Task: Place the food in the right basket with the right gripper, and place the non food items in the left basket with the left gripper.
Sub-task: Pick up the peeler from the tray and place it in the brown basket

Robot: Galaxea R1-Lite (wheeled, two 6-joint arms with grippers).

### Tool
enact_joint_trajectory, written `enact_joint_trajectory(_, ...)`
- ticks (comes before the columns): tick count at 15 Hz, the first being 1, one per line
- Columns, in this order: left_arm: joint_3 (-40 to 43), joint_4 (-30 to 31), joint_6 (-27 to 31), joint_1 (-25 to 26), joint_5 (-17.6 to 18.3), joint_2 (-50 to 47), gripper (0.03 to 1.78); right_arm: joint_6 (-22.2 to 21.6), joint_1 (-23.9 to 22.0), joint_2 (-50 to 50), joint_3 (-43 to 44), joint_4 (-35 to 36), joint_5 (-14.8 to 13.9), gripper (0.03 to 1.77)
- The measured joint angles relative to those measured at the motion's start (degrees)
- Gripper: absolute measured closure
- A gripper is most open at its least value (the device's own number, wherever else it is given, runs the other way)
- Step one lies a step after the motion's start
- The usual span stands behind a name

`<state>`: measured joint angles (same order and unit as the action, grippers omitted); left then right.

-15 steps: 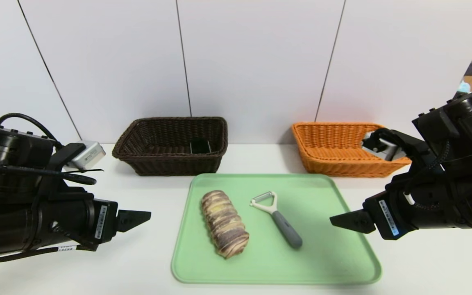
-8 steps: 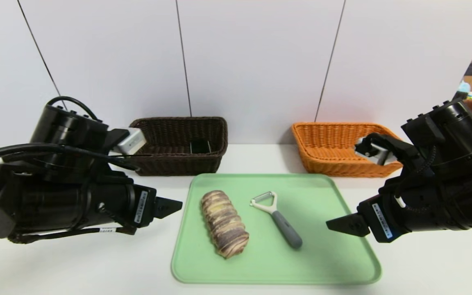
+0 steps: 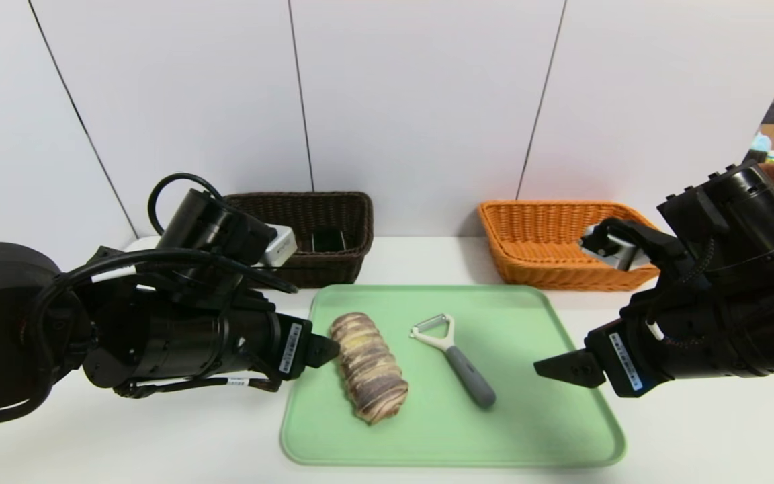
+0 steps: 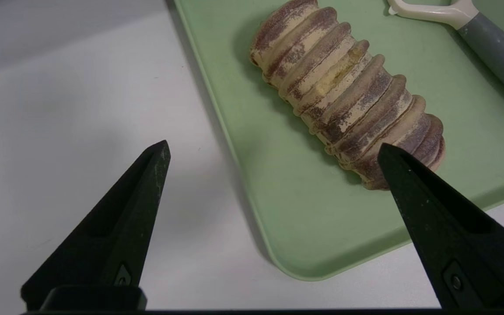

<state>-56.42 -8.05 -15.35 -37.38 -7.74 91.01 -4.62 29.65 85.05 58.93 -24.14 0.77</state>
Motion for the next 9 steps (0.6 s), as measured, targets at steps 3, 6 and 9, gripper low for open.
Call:
enact_joint_trajectory(3, 0.0, 0.0, -0.1, 0.0, 0.1, 0.3, 0.12, 0.0, 0.0, 0.0, 0.2, 0.1, 0.0, 0.10)
enact_joint_trajectory(6, -3.0, -1.5, -1.6, -0.5, 0.0, 1.2, 0.12, 0.0, 0.0, 0.1, 0.1, 0.0, 0.0, 0.10)
enact_joint_trajectory(9, -8.7, -5.7, -3.5, -2.6, -0.2, 3.4, 0.12, 0.0, 0.0, 0.3, 0.1, 0.1, 0.0, 0.10)
